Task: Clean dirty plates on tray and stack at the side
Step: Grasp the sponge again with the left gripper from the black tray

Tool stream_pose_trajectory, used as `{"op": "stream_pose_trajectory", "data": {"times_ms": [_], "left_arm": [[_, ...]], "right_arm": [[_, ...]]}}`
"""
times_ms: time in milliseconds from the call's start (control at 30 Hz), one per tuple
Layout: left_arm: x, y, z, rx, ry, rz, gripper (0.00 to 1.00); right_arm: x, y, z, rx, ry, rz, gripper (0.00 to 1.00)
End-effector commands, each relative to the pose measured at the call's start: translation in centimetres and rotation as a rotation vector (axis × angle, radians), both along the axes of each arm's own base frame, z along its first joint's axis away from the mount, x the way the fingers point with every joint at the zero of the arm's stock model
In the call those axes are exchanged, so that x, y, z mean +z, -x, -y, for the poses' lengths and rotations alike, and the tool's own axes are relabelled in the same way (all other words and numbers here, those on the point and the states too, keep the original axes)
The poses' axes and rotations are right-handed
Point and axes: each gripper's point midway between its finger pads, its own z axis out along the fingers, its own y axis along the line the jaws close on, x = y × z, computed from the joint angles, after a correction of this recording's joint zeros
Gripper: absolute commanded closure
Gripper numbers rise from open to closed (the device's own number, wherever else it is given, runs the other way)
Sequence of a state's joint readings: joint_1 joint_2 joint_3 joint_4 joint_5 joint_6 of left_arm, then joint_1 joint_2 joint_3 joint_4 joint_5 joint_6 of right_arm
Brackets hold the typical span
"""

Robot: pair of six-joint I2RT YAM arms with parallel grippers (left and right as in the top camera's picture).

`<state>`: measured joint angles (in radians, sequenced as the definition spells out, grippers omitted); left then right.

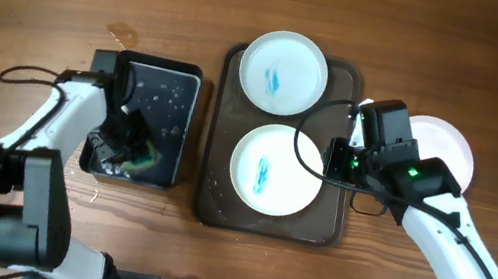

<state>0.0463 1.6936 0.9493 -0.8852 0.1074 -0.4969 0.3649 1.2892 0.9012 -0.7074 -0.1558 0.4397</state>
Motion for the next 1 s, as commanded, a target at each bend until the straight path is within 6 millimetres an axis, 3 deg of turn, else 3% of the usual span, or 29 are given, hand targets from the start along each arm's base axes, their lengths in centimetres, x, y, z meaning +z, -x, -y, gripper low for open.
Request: {"op": "stream_pose_trajectory", "data": {"times_ms": [0,133,167,200,233,300,433,500,600,700,733,900,967], "left_arm": [[-1.7,0.3,0.1,-0.028,-0.046,-0.036,0.96],[0.9,-0.8,0.0,-0.025,-0.045,-0.011,0.96],[1.6,-1.0,0.0,-0.029,-0.046,-0.002,0.91],[3.0,-1.5,0.0,-0.029,-0.047,0.019,0.73],[3.8,-1.9,0.0,-0.038,-0.047,0.038,0.62],[5.1,-2.6,-0.3,-0.057,-0.065,0.085,0.50],[4.7,-2.5,-1.8,-0.058,-0.153,0.076,0.51],[3.0,-1.9,-1.9,-0.053,-0.159,0.056,0.53],[0.3,-0.8,-1.9,-0.056,-0.157,0.016,0.68],[-1.2,-0.3,-1.8,-0.058,-0.152,-0.002,0.77],[-1.5,-0.2,-1.8,-0.059,-0.152,-0.009,0.94],[0.8,-0.9,-1.7,-0.060,-0.141,0.012,0.96],[2.9,-1.9,-1.5,-0.078,-0.132,0.053,0.96]], "right_arm": [[0.7,-0.3,0.2,0.007,0.008,0.027,0.71],[0.7,-0.3,0.1,0.009,0.006,0.026,0.71],[0.6,-0.3,0.1,0.009,0.006,0.024,0.71],[0.6,-0.2,0.1,0.009,0.007,0.022,0.71],[0.6,-0.2,0.2,0.009,0.008,0.020,0.72],[0.6,-0.2,0.2,0.009,0.009,0.018,0.72],[0.6,-0.2,0.2,0.009,0.008,0.019,0.72],[0.6,-0.2,0.2,0.008,0.008,0.018,0.72],[0.5,0.0,0.2,0.008,0.010,0.013,0.71],[0.3,0.3,0.4,-0.017,0.009,-0.013,0.71],[0.1,0.6,0.6,-0.030,0.012,-0.027,0.71],[-1.1,0.7,3.0,-0.178,0.033,-0.102,0.71],[-1.5,0.3,2.3,-0.073,-0.027,-0.117,0.71]]}}
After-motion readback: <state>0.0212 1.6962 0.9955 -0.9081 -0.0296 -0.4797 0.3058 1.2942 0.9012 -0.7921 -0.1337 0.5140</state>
